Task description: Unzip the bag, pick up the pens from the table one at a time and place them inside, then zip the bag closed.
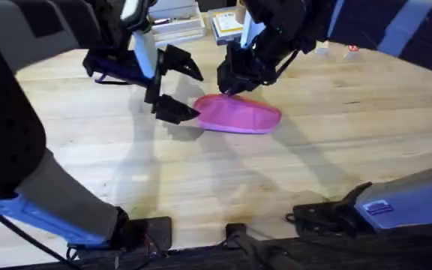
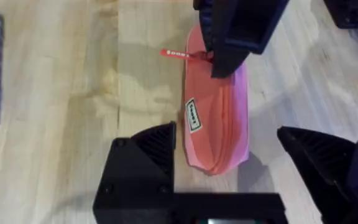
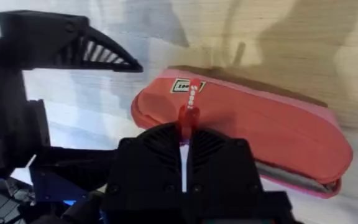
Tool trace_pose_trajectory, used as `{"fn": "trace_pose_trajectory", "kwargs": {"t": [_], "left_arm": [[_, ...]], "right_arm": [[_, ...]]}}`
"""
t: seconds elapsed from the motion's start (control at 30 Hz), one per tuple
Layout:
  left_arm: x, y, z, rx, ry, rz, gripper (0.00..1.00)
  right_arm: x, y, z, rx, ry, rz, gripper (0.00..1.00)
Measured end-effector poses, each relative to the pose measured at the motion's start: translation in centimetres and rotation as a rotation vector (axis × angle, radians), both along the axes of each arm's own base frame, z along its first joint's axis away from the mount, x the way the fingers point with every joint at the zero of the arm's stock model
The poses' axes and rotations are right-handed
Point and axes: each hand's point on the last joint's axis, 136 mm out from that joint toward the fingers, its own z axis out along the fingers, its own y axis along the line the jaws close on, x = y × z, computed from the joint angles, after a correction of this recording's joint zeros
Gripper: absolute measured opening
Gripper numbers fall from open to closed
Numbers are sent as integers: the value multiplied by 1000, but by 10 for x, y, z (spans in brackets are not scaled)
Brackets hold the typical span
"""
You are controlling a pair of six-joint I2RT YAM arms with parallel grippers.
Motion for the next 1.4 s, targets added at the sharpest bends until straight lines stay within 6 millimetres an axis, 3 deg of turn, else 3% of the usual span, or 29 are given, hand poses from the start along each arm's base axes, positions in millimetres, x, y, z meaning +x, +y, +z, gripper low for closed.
{"fn": "trace_pose_trajectory", "kwargs": {"t": [0.33, 0.6, 0.63, 0.73, 0.83, 0.87, 1.2, 1.4], "left_arm": [[-8, -26, -9, 59, 16, -54, 996], [-7, -25, -17, 118, 42, -37, 996], [-7, -24, -18, 126, 51, -31, 950], [-7, -23, -19, 140, 56, -26, 613], [-7, -22, -20, 145, 63, -20, 180], [-6, -22, -20, 147, 58, -21, 83], [-6, -23, -21, 149, 58, -20, 44], [-8, -30, -16, 120, 53, -36, 44]], "right_arm": [[0, 0, 0, 0, -2, 3, 33], [0, 0, 0, 0, -1, 3, 33], [0, 0, 0, 0, -2, 3, 32], [0, 0, 0, 0, -3, 3, 33], [0, 0, 0, 0, -2, 4, 33], [0, 0, 0, 1, -2, 4, 33], [1, -3, 1, 2, 0, 20, 33], [2, -25, 1, -3, 46, -10, 33]]}}
